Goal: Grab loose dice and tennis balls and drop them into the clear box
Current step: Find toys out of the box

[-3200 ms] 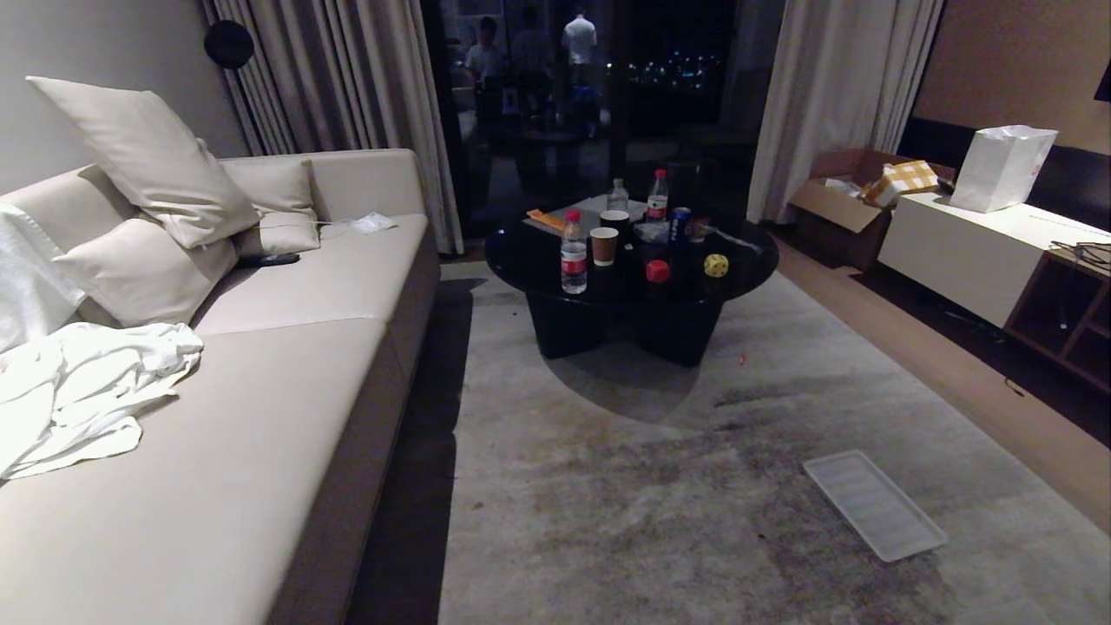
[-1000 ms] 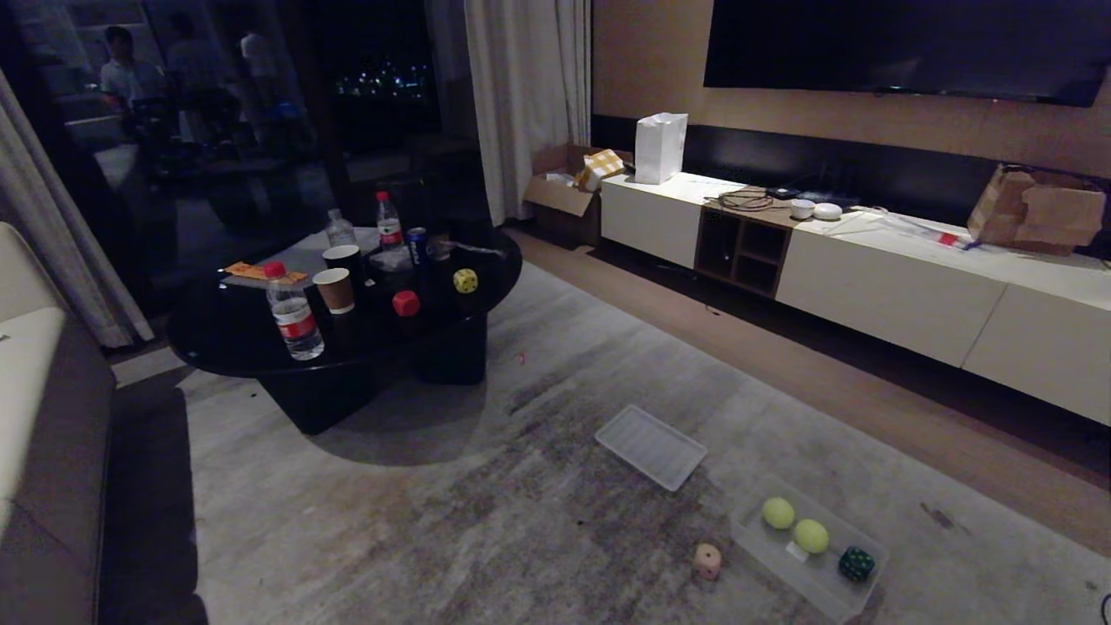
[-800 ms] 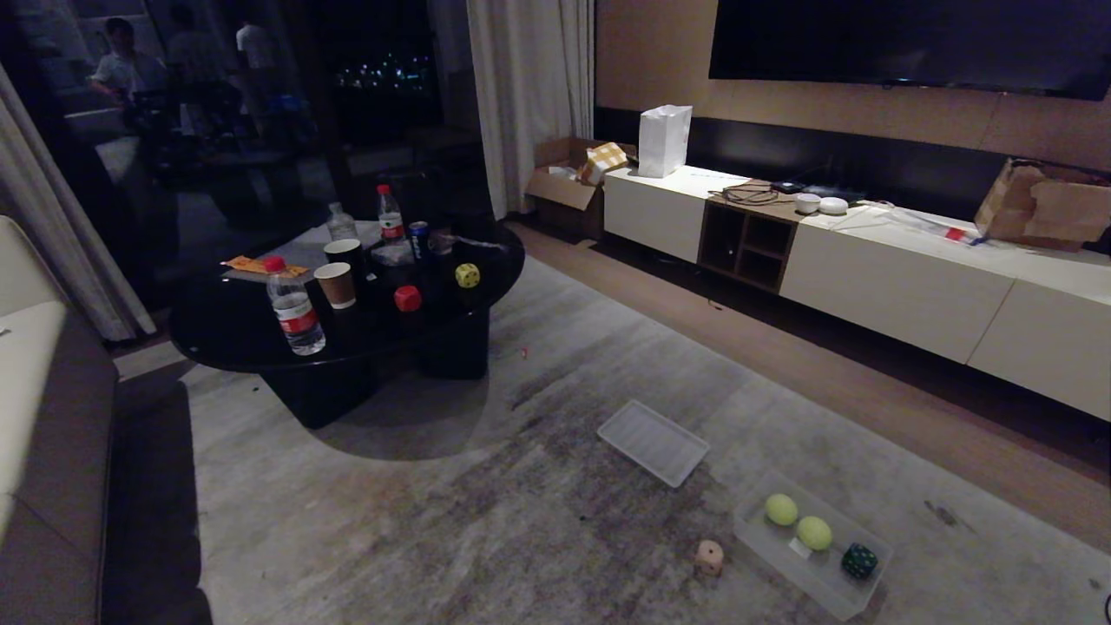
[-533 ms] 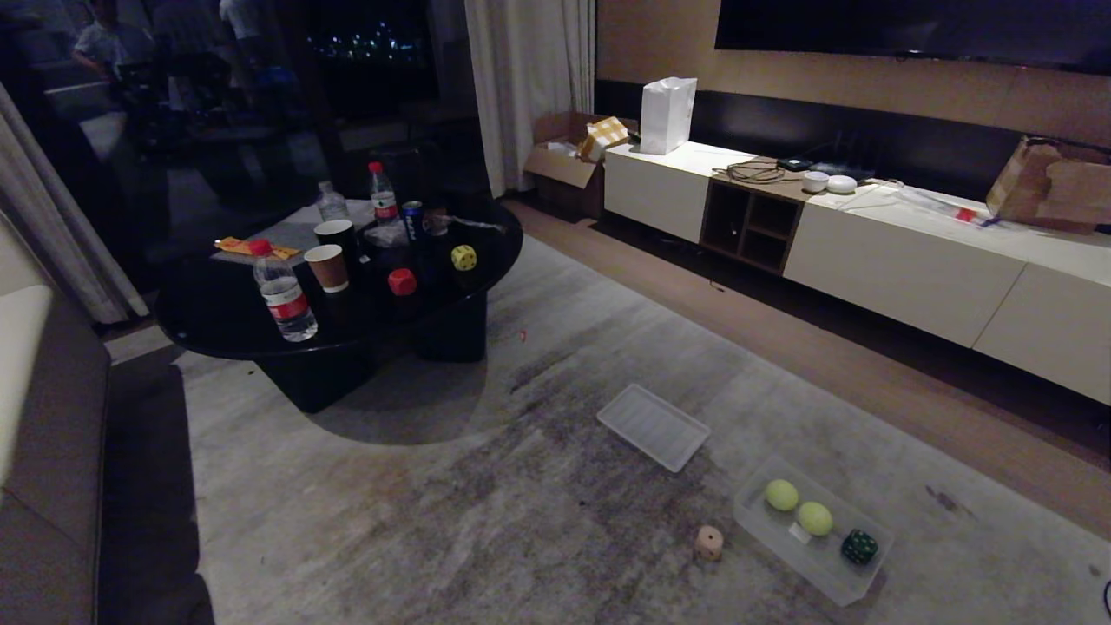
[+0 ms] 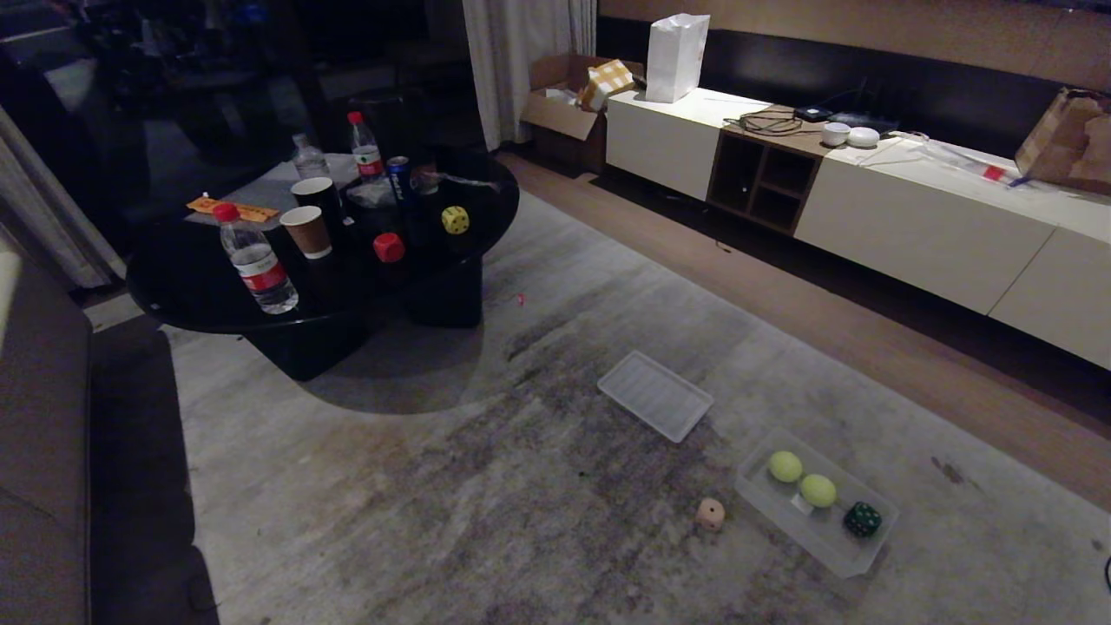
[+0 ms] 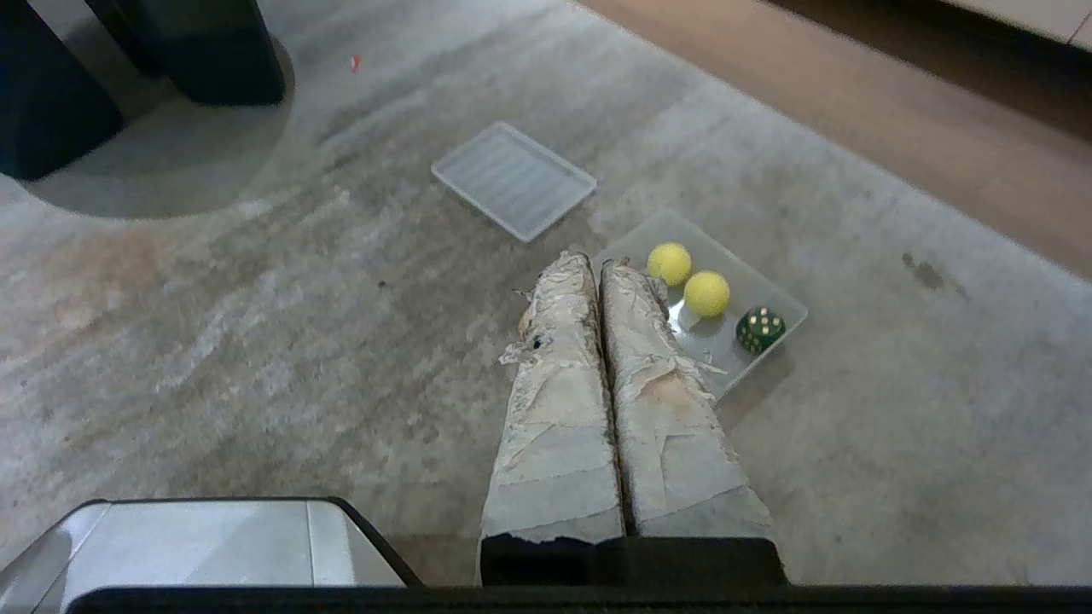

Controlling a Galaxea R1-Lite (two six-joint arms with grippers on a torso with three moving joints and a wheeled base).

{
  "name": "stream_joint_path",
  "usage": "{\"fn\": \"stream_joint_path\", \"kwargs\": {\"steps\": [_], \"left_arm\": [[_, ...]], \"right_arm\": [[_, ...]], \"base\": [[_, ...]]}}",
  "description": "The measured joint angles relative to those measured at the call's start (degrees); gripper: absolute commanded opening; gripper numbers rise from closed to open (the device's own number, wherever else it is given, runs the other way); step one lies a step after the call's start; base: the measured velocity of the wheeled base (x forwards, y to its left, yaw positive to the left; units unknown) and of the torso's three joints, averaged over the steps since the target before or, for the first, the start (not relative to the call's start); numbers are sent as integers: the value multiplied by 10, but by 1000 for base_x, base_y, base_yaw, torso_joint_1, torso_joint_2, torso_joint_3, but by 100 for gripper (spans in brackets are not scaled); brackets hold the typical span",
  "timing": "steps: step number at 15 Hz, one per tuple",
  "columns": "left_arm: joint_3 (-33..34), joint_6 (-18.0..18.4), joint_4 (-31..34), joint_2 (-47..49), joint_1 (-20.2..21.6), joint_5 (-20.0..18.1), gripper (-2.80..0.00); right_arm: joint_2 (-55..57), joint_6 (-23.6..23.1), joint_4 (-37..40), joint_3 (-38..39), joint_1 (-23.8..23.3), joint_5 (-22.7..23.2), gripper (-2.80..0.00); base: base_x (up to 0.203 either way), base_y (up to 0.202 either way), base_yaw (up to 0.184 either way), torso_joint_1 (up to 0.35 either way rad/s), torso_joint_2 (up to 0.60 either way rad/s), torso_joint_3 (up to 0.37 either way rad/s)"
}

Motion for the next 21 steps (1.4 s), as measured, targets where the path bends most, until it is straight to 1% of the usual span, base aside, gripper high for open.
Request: {"fn": "stream_joint_path", "kwargs": {"steps": [4, 7, 21], "left_arm": [[0, -4, 0, 0, 0, 2, -280], [0, -19, 1, 0, 0, 8, -280], [0, -20, 1, 0, 0, 12, -280]], "right_arm": [[0, 1, 0, 0, 0, 0, -280], [0, 1, 0, 0, 0, 0, -280], [0, 1, 0, 0, 0, 0, -280]], "base": [[0, 0, 0, 3, 3, -201], [0, 0, 0, 6, 0, -198], [0, 0, 0, 2, 3, -197]]}}
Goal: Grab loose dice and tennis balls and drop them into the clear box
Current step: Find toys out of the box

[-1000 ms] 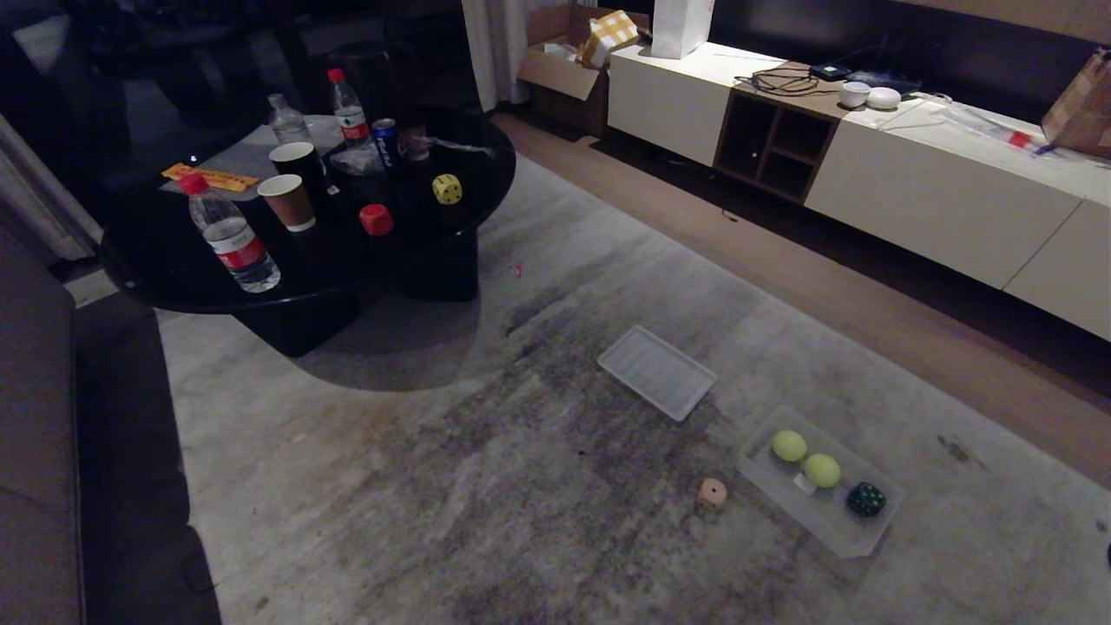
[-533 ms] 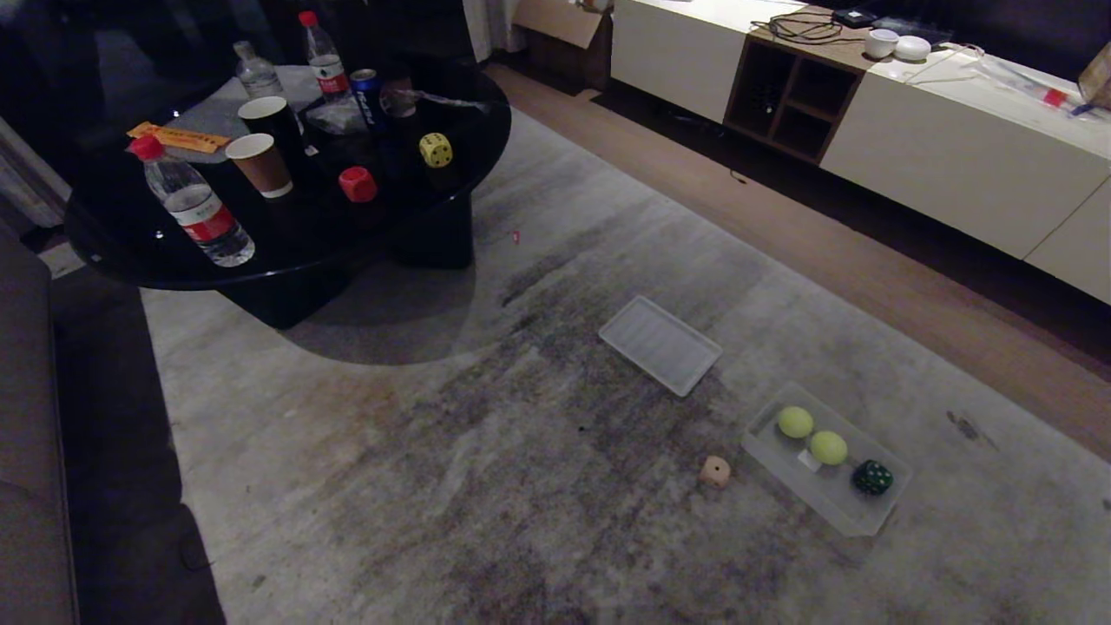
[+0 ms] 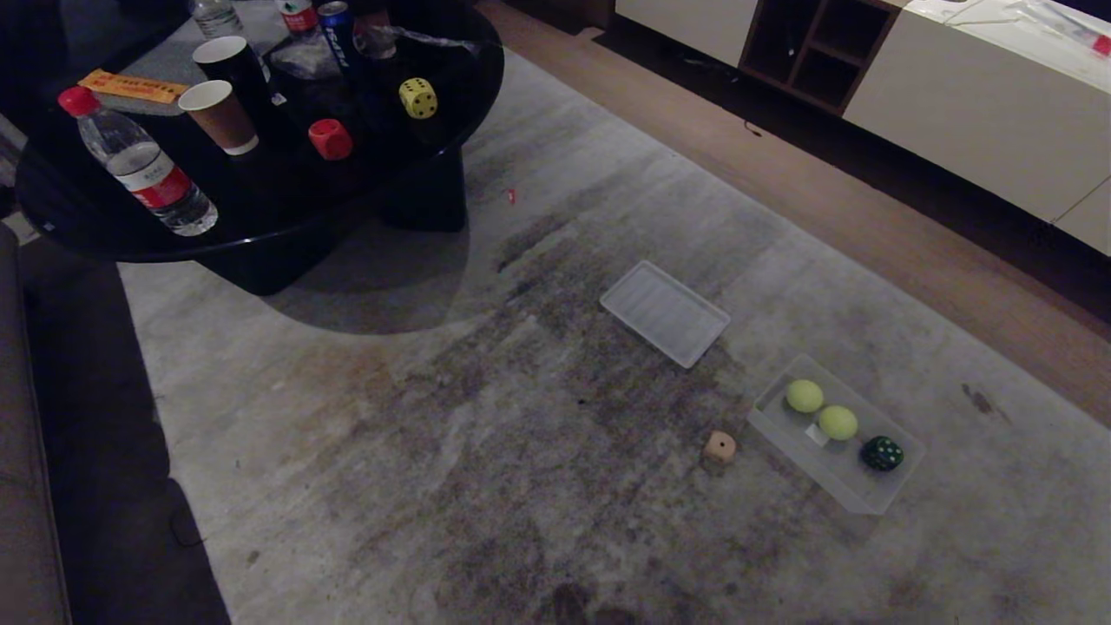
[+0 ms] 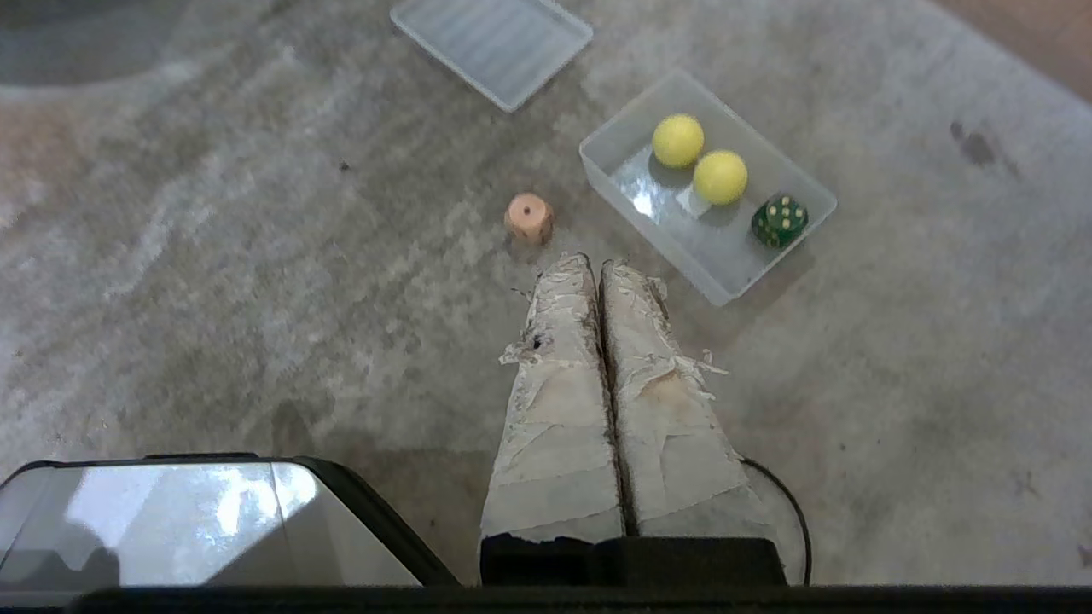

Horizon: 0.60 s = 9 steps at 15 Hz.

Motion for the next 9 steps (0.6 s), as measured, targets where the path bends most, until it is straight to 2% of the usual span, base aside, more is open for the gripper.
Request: {"fn": "stream_joint_path", "kwargs": {"steps": [9], "left_arm": [[0, 0, 0, 0, 0, 0, -280]], "right_arm": [[0, 0, 0, 0, 0, 0, -280]], "base": [[0, 0, 0, 4, 4, -200]]}}
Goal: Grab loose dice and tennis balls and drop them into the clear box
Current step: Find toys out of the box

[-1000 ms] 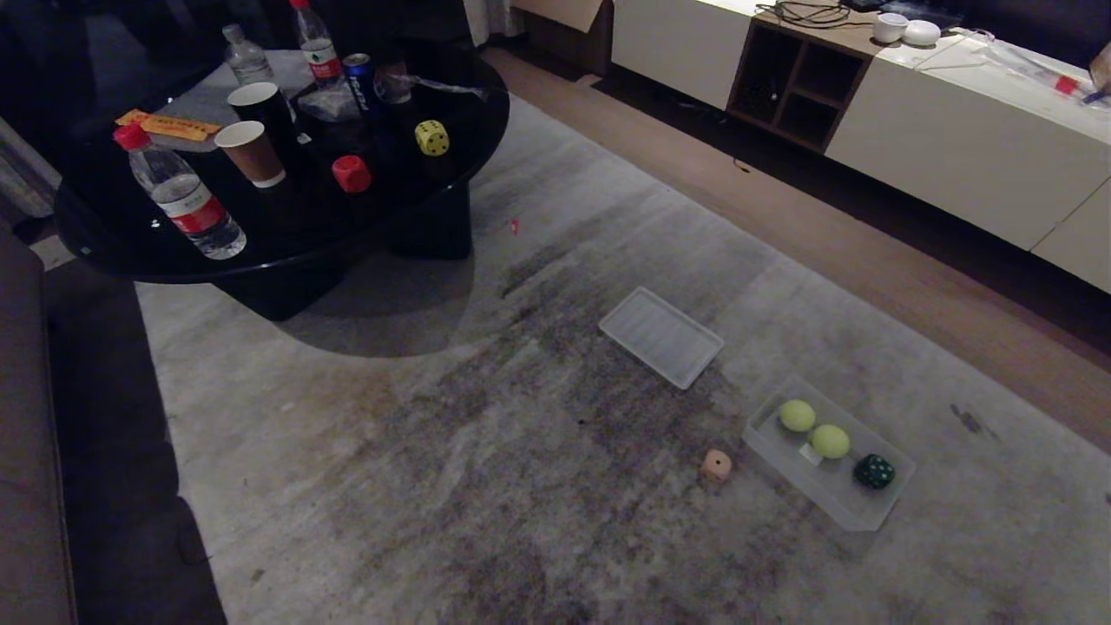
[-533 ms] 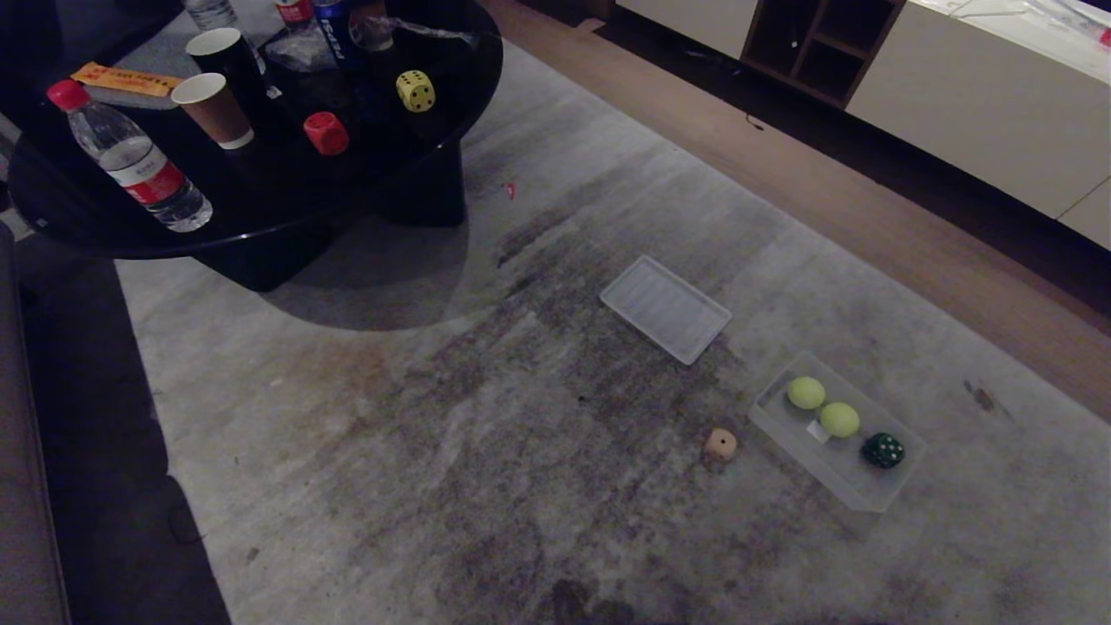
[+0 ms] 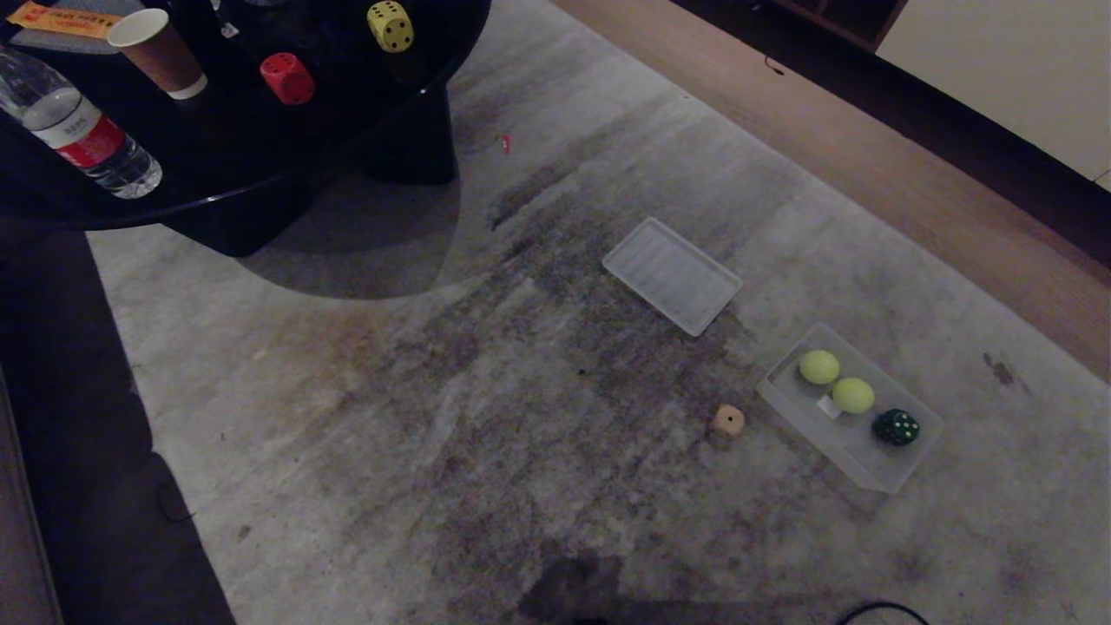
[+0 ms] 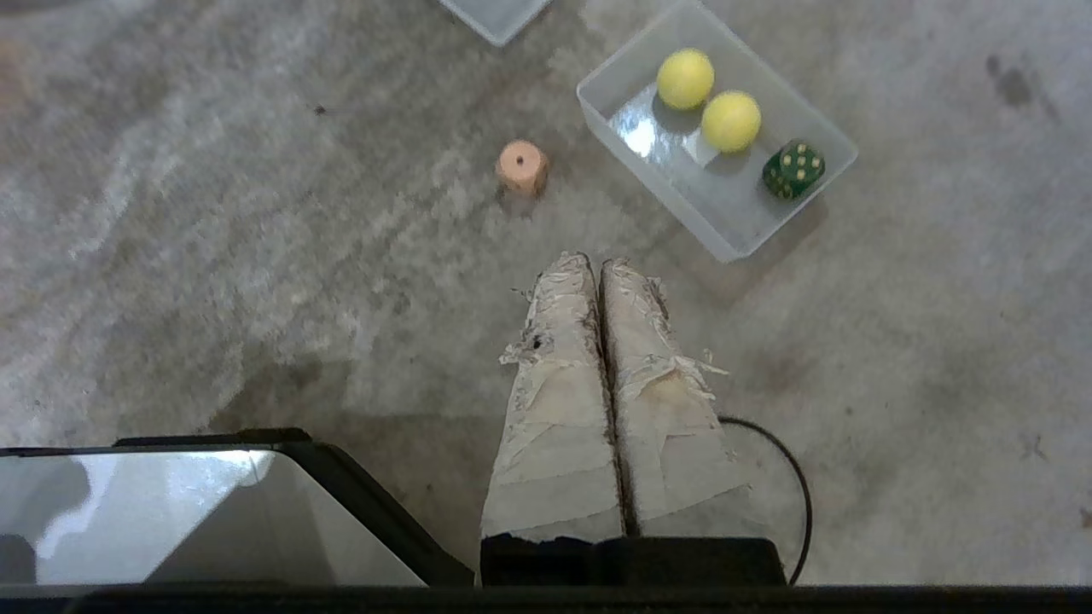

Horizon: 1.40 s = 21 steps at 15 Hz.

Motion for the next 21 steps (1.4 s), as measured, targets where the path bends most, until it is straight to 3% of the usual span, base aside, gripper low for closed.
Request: {"fn": "stream_joint_path", "kwargs": {"steps": [21], "left_arm": [[0, -4, 1, 0, 0, 0, -280]], "right_arm": [[0, -9, 0, 0, 0, 3, -280]], "base": [[0, 0, 0, 2, 2, -197]]}}
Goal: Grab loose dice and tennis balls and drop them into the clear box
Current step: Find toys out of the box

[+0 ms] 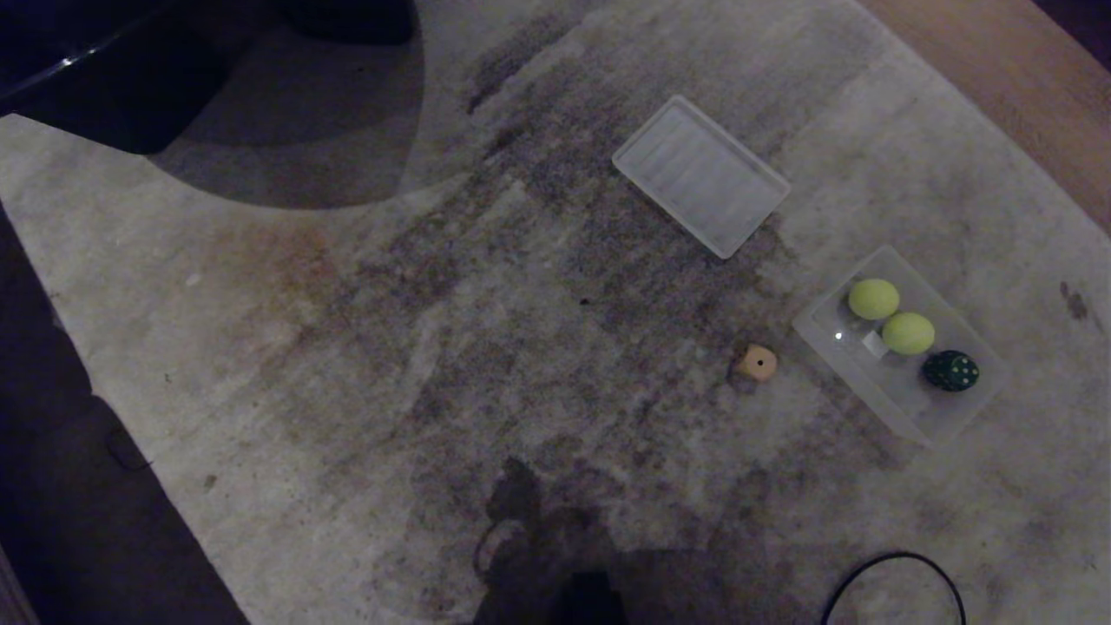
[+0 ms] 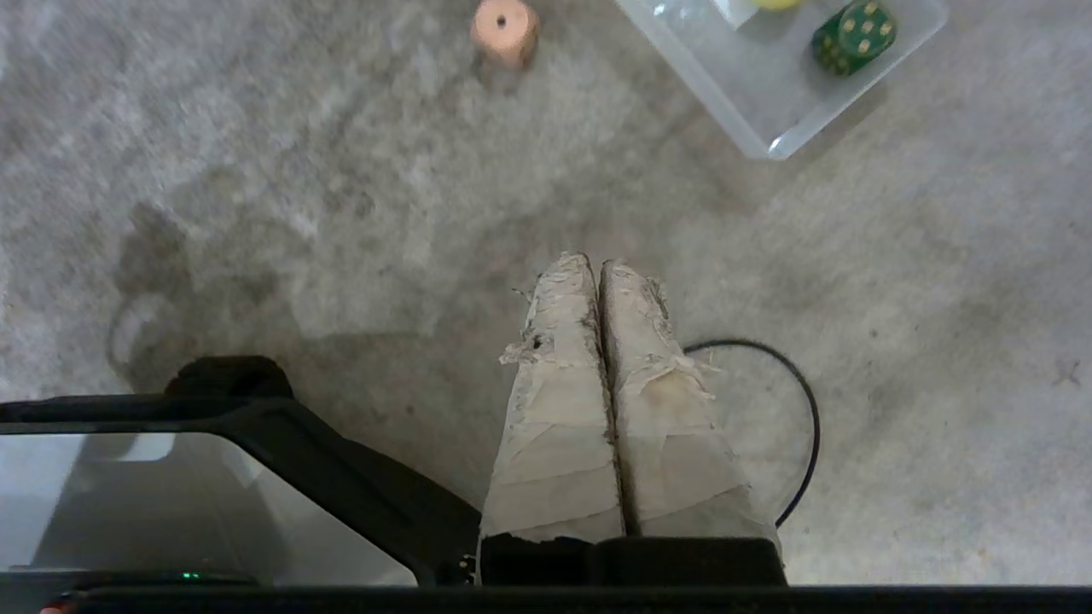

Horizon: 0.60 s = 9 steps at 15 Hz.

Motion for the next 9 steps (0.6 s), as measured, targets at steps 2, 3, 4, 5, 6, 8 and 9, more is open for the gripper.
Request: {"fn": "stream_joint_path", "kwargs": {"steps": [2, 3, 4, 5, 6, 8, 9], "left_arm": [[0, 0, 0, 0, 0, 0, -280], [0, 1, 0, 0, 0, 0, -280], [0, 2, 0, 0, 0, -1, -280], [0, 2, 0, 0, 0, -2, -280], [0, 2, 0, 0, 0, -2, -280], [0, -1, 0, 0, 0, 0, -280], [0, -4, 1, 0, 0, 0, -280]], "right_arm": [[0, -3, 0, 0, 0, 0, -280], [0, -2, 0, 0, 0, 0, -280], [0, -2, 0, 0, 0, 0, -280], [1, -1, 0, 0, 0, 0, -280], [1, -1, 0, 0, 0, -1, -280], [1, 3, 0, 0, 0, -4, -280], [1, 6, 0, -3, 0, -5, -280]], "base": [[0, 0, 0, 0, 2, -196], [0, 0, 0, 10, 11, -154], [0, 0, 0, 2, 0, -95], [0, 0, 0, 4, 4, -45], [0, 0, 0, 2, 4, -32], [0, 0, 0, 0, 0, 0], [0, 0, 0, 0, 0, 0]]}}
